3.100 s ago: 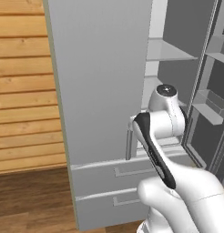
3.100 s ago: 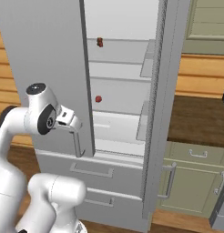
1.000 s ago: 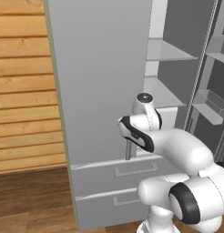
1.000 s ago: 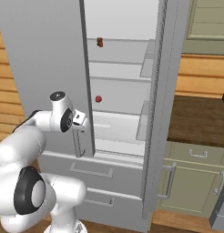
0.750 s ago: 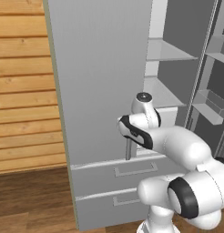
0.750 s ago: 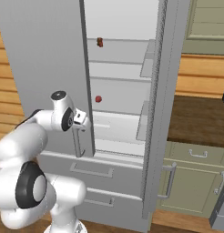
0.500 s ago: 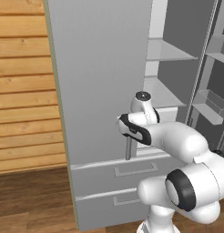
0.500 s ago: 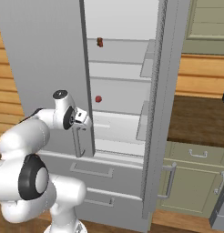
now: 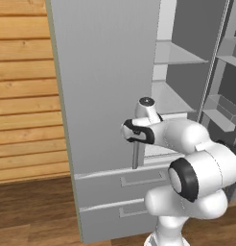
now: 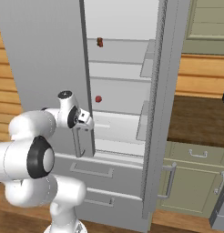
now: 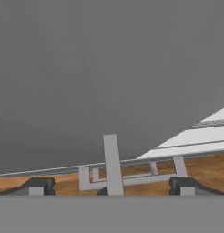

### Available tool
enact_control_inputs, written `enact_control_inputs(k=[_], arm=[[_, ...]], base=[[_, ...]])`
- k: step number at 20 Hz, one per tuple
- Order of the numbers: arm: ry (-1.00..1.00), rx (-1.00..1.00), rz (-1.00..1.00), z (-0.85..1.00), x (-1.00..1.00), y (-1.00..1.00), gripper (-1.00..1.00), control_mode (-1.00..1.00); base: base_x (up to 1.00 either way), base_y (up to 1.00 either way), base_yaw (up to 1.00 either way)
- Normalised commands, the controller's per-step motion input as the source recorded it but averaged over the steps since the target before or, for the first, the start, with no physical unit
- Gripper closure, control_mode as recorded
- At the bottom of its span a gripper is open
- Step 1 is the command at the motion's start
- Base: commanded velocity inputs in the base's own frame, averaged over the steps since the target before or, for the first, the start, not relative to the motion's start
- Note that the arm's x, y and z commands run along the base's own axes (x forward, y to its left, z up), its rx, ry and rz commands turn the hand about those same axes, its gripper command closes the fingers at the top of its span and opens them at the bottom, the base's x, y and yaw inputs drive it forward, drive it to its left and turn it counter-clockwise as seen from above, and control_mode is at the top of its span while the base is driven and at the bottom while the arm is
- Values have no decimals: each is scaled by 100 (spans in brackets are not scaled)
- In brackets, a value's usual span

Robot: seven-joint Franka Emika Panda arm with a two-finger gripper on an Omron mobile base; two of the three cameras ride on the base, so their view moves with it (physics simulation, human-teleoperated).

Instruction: Take the strawberry from the fridge and place it on top of the pancake, located on the dining counter.

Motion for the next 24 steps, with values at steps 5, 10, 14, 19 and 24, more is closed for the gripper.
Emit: enact_control_inputs(k=[5, 10, 14, 19, 24], arm=[[3, 0, 0, -49, 8, 0, -100, -100], [-3, 0, 0, -35, -31, 0, 100, -100], [-16, 0, 0, -28, -76, 0, 100, -100], [-10, 0, 0, -17, -87, 11, 100, -100], [0, 0, -6, 0, -75, 58, 100, -100]], base=[[0, 0, 0], [0, 0, 0], [0, 0, 0], [0, 0, 0], [0, 0, 0]])
